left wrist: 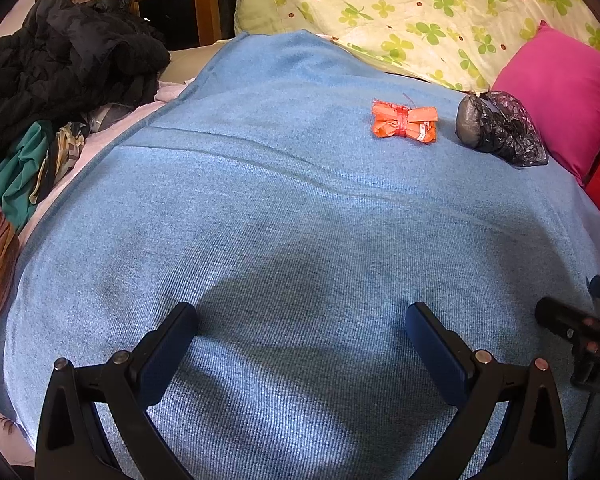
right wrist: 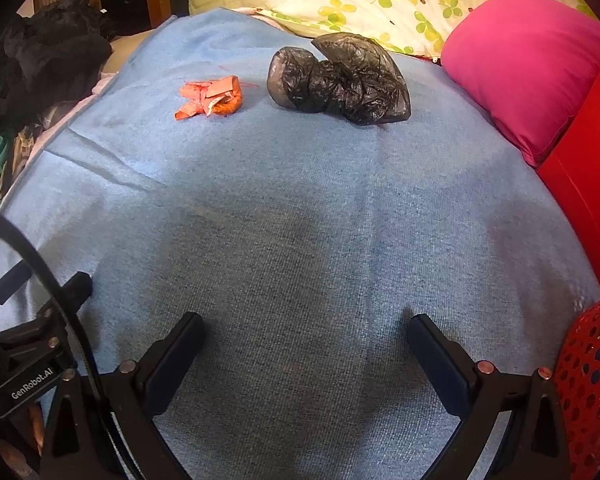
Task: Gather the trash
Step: 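Grasp the orange wrapper with the left tool while the right tool grasps the black bag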
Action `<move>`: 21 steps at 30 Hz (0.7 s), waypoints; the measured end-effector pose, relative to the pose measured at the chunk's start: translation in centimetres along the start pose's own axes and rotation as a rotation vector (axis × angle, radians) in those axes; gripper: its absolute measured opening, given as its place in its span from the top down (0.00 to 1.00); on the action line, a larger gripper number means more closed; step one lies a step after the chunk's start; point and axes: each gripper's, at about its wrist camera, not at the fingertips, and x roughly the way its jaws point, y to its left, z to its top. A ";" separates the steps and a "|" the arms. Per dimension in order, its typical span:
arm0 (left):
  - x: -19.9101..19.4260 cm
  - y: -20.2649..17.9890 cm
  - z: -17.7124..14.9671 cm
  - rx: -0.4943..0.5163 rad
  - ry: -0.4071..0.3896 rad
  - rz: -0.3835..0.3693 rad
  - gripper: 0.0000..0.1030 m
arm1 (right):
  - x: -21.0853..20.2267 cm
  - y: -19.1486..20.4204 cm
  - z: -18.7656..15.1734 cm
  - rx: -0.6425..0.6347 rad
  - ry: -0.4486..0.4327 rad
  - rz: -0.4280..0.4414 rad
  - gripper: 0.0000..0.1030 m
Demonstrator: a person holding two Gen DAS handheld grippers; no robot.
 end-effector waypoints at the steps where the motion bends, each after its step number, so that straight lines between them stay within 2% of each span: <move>1: 0.0 0.0 0.1 -0.001 0.007 0.000 0.00 | -0.1 -0.1 0.2 0.005 -0.004 0.001 0.00; 4: 0.0 0.1 0.7 -0.005 0.040 -0.017 0.00 | -0.5 -1.1 1.2 0.033 -0.036 -0.004 0.00; 7: 0.0 0.0 1.9 -0.012 0.062 -0.080 0.00 | -1.2 -2.6 3.1 0.093 -0.089 0.021 0.00; 15: 1.1 -2.2 11.1 0.073 -0.113 -0.147 0.00 | 0.6 -8.3 10.3 0.277 -0.195 0.073 0.01; 18: 3.2 -4.1 13.7 0.100 -0.121 -0.209 0.00 | 2.2 -9.2 12.3 0.329 -0.212 0.128 0.01; 21: 5.4 -5.4 15.3 0.118 -0.088 -0.272 0.00 | 3.9 -9.4 13.7 0.354 -0.214 0.173 0.02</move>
